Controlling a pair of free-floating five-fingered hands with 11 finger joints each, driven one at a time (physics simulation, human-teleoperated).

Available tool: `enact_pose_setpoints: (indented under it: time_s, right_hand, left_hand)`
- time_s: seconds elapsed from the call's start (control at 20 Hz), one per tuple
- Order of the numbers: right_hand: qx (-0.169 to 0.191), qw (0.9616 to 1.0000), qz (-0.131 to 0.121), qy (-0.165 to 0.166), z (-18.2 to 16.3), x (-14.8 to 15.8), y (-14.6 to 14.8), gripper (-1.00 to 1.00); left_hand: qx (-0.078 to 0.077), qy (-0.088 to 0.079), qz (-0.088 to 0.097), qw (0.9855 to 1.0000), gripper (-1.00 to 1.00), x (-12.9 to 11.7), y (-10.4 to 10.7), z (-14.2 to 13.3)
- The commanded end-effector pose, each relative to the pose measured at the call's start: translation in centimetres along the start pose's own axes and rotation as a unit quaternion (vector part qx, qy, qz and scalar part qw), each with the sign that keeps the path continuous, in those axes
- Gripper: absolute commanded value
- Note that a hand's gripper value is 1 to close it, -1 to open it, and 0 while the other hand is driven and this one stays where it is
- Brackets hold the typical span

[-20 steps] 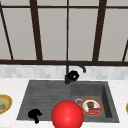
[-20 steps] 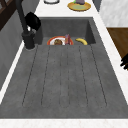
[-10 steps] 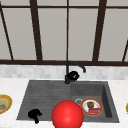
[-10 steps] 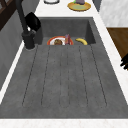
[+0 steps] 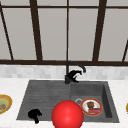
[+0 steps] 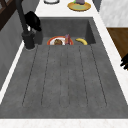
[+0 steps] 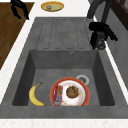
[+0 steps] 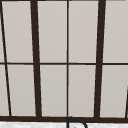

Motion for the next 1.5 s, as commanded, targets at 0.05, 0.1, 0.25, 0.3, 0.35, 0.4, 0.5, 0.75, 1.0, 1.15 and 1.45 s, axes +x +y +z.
enact_pose_setpoints:
  time_s: [0.05,0.1,0.25,0.3,0.35,0.4,0.5,0.75,1.0,1.15,1.45]
  right_hand:
    - [0.042,0.9991,-0.005,-0.007,-1.5,-1.5,-1.7,-1.0]
    - [0.048,0.9988,-0.007,-0.01,-1.8,-1.8,-2.0,-1.0]
    - [0.063,0.9976,-0.019,-0.021,-2.5,-2.5,-2.9,-1.0]
    - [0.066,0.9972,-0.027,-0.023,-3.0,-3.0,-3.0,-1.0]
    - [0.067,0.9967,-0.04,-0.02,-3.3,-3.6,-2.4,-1.0]
    - [0.066,0.9967,-0.044,-0.019,-3.5,-3.9,-1.9,-1.0]
    - [0.062,0.9971,-0.039,-0.02,-4.5,-4.2,-1.3,-1.0]
    - [0.05,0.9965,-0.046,-0.048,-5.1,-4.8,0.6,-1.0]
    - [0.082,0.9926,-0.057,-0.069,-4.5,-5.2,1.8,-1.0]
    - [0.108,0.9889,-0.07,-0.075,-4.5,-5.4,2.5,-1.0]
    - [0.108,0.9891,-0.074,-0.068,-5.3,-6.0,3.4,-1.0]
  left_hand:
    - [0.0,0.0,0.0,1.0,0.0,0.0,0.0,0.0]
    - [0.0,0.0,0.0,1.0,0.0,0.0,0.0,0.0]
    - [0.0,0.0,0.0,1.0,0.0,0.0,0.0,0.0]
    - [0.0,0.0,0.0,1.0,0.0,0.0,0.0,0.0]
    - [0.0,0.0,0.0,1.0,0.0,0.0,0.0,0.0]
    - [0.0,0.0,0.0,1.0,0.0,0.0,0.0,0.0]
    - [0.0,0.0,0.0,1.0,0.0,0.0,0.0,0.0]
    - [0.0,0.0,0.0,1.0,0.0,0.0,0.0,0.0]
    - [0.0,0.0,0.0,1.0,0.0,0.0,0.0,0.0]
    - [0.0,0.0,0.0,1.0,0.0,0.0,0.0,0.0]
    - [0.0,0.0,0.0,1.0,0.0,0.0,0.0,0.0]
